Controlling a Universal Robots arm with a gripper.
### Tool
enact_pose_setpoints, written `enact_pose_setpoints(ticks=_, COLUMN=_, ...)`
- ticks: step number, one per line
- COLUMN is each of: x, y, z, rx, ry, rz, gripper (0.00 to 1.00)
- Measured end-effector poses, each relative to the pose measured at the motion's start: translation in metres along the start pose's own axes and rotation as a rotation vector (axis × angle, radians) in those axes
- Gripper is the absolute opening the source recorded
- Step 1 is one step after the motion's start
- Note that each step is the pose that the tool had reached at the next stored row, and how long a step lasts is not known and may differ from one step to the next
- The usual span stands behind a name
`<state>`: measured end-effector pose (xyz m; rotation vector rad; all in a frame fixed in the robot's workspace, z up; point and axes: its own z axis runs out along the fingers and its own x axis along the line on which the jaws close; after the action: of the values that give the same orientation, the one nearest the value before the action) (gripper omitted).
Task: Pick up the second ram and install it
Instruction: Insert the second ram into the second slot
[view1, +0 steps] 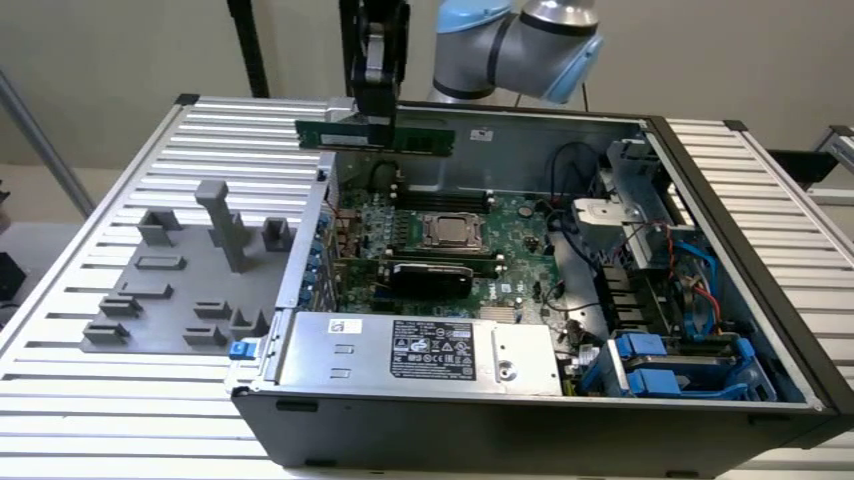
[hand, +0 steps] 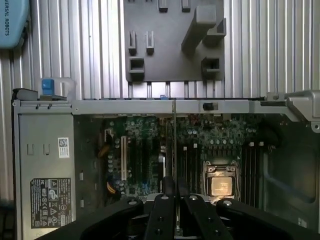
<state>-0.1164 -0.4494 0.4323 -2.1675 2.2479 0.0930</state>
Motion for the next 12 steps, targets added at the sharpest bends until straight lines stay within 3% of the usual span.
enact_pose_setpoints(ticks=6, x=-0.008, y=-0.027, z=0.008, rx=-0.0007, ry=-0.0005, rz=0.0, gripper=0.0)
enact_pose_setpoints(ticks=12, x=-0.025, y=-0.0441, z=0.0192, rx=-0.0007, ry=-0.0004, rz=0.0, gripper=0.0)
